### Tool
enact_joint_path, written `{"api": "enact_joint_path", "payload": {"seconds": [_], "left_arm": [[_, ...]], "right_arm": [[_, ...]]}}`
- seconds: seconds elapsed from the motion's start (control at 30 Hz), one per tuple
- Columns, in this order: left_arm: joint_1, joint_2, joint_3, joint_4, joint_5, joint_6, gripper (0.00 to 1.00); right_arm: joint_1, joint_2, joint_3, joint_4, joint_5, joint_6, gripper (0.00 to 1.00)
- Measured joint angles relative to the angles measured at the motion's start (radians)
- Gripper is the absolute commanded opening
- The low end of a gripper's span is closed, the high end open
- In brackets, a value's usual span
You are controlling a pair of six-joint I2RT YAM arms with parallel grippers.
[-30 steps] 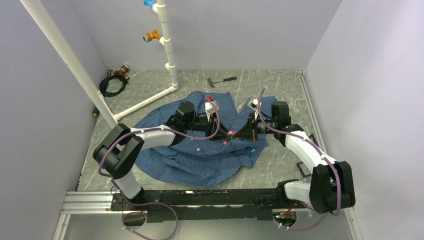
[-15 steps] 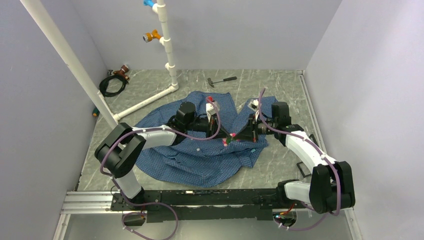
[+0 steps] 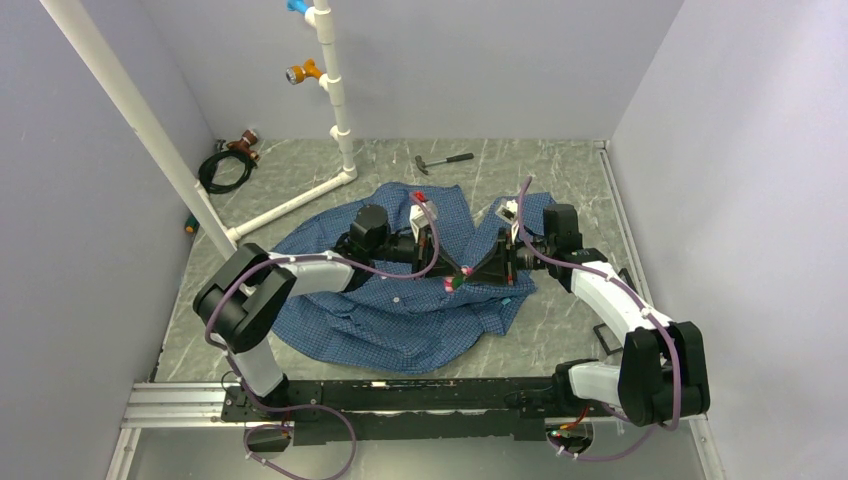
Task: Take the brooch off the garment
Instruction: Remove the brooch from the clothes.
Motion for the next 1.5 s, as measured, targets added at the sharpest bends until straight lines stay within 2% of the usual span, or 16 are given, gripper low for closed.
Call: {"api": "enact_joint_path", "payload": {"seconds": [0.5, 0.8, 0.83, 0.87, 0.93, 0.97, 1.07, 1.17, 1.5], "left_arm": [[0.024, 0.063, -0.005, 0.151, 0.032, -0.143, 0.00], [0.026, 0.089, -0.007, 0.225, 0.048, -0.217, 0.00], [0.026, 0.092, -0.007, 0.230, 0.050, -0.220, 0.00], [0.026, 0.095, -0.007, 0.237, 0.050, -0.225, 0.00], [0.026, 0.096, -0.007, 0.239, 0.051, -0.235, 0.00], [0.027, 0.097, -0.007, 0.240, 0.051, -0.237, 0.02], [0.032, 0.100, -0.007, 0.238, 0.051, -0.236, 0.31], [0.043, 0.095, -0.007, 0.204, 0.048, -0.189, 0.45], [0.034, -0.077, -0.004, -0.234, 0.006, 0.222, 0.58]], "right_arm": [[0.014, 0.006, 0.000, 0.010, -0.003, -0.001, 0.31], [0.035, 0.027, -0.002, 0.028, 0.002, -0.001, 0.24], [0.035, 0.027, -0.003, 0.030, 0.003, 0.000, 0.16], [0.035, 0.027, -0.006, 0.036, 0.003, 0.000, 0.01], [0.035, 0.027, -0.010, 0.043, 0.002, 0.003, 0.00], [0.035, 0.027, -0.011, 0.043, 0.000, 0.004, 0.00], [0.036, 0.027, -0.012, 0.042, 0.001, 0.002, 0.00], [0.036, 0.026, -0.012, 0.033, 0.005, -0.007, 0.00], [0.031, 0.013, -0.012, -0.014, 0.026, -0.039, 0.00]]}}
